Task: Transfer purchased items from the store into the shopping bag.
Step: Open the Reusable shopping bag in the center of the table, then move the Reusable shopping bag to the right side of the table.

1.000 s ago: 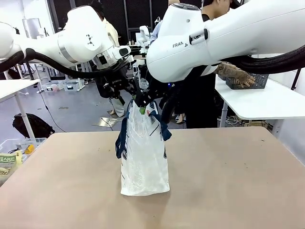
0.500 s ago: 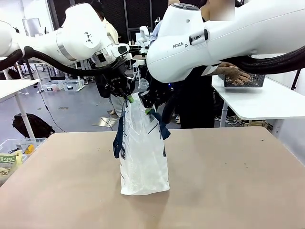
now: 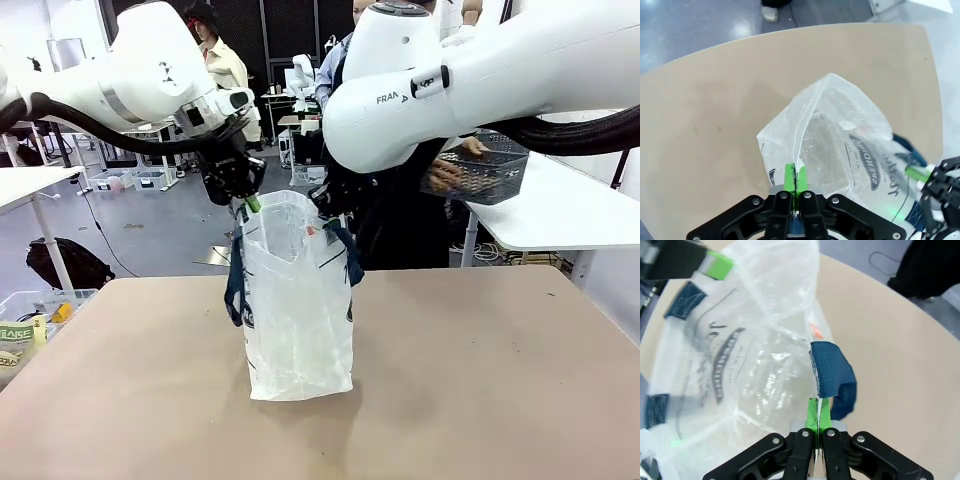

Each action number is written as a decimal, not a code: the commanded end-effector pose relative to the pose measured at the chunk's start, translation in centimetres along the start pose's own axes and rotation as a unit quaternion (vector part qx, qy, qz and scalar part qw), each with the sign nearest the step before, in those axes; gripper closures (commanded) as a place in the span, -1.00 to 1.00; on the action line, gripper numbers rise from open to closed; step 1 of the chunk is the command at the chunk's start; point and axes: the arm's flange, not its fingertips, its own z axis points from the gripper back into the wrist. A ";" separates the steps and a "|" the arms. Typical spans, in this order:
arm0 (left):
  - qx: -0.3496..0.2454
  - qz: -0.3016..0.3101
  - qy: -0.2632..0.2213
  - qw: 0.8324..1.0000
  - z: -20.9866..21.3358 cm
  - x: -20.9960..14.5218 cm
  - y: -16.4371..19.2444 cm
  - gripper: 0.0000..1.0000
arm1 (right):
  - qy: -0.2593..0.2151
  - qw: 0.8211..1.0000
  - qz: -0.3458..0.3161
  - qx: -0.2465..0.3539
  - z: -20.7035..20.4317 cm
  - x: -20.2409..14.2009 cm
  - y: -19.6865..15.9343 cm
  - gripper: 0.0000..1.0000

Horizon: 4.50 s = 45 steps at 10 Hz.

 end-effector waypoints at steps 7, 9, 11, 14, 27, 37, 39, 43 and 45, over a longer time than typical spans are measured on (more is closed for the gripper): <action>-0.030 0.034 -0.060 0.997 2.5 -3.3 6.1 1.00 | -0.004 0.998 -0.058 -0.031 -0.1 -0.8 -1.8 1.00; -0.025 0.034 -0.047 0.998 1.8 -2.3 5.8 1.00 | 0.017 0.999 -0.039 -0.031 -1.1 -0.1 -0.8 1.00; -0.021 0.046 -0.051 0.997 2.6 -3.5 5.5 1.00 | -0.002 0.998 -0.051 -0.021 0.2 -0.7 -1.8 1.00; -0.021 0.046 -0.051 0.997 2.6 -3.5 5.5 1.00 | -0.002 0.998 -0.051 -0.021 0.2 -0.7 -1.8 1.00; -0.021 0.046 -0.051 0.997 2.6 -3.5 5.5 1.00 | -0.002 0.998 -0.051 -0.021 0.2 -0.7 -1.8 1.00; -0.021 0.046 -0.051 0.997 2.6 -3.5 5.5 1.00 | -0.002 0.998 -0.051 -0.021 0.2 -0.7 -1.8 1.00; -0.021 0.046 -0.051 0.997 2.6 -3.5 5.5 1.00 | -0.002 0.998 -0.051 -0.021 0.2 -0.7 -1.8 1.00; -0.021 0.046 -0.051 0.997 2.6 -3.5 5.5 1.00 | -0.002 0.998 -0.051 -0.021 0.2 -0.7 -1.8 1.00; -0.021 0.046 -0.051 0.997 2.6 -3.5 5.5 1.00 | -0.002 0.998 -0.051 -0.021 0.2 -0.7 -1.8 1.00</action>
